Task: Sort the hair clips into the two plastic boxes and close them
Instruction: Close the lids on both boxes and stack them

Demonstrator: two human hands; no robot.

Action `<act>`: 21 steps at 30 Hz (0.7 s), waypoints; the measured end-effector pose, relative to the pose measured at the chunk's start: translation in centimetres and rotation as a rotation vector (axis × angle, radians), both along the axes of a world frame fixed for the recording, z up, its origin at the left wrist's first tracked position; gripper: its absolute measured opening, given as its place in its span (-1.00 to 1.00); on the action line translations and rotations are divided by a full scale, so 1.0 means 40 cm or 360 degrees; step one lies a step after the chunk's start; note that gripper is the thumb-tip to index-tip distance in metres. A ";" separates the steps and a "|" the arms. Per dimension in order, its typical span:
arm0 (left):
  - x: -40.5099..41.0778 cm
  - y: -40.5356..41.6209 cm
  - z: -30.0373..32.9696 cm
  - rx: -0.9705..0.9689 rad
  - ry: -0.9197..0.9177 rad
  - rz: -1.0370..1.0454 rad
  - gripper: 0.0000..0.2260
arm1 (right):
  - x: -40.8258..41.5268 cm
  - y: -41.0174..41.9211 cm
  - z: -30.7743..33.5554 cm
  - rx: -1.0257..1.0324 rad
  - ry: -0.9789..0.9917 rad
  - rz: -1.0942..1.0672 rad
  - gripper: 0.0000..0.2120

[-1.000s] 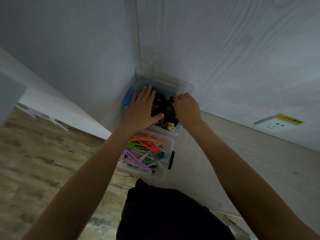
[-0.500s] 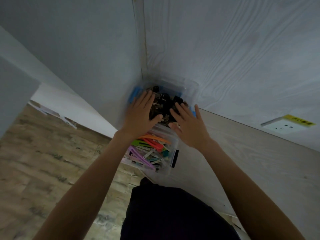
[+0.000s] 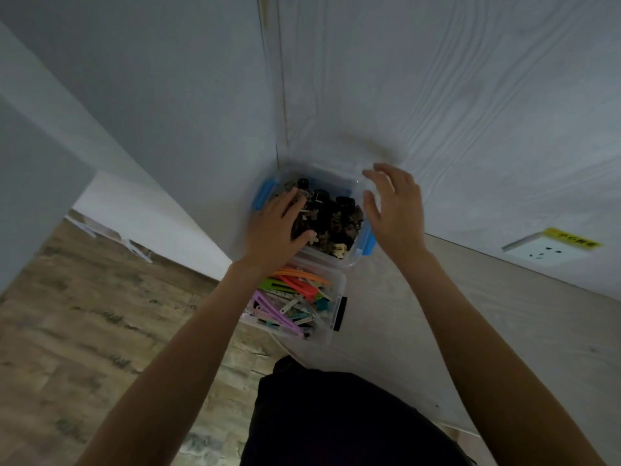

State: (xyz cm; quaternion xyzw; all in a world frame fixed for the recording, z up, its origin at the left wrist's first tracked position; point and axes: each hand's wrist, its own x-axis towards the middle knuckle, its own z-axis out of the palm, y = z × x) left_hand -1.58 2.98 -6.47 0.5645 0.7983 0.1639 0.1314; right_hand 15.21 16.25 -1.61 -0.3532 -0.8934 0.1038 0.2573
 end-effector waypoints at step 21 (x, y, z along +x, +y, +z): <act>0.049 -0.063 0.096 0.0366 -0.0956 0.0735 -0.59 | 0.083 -0.081 0.018 0.0134 -0.0150 0.0098 -0.82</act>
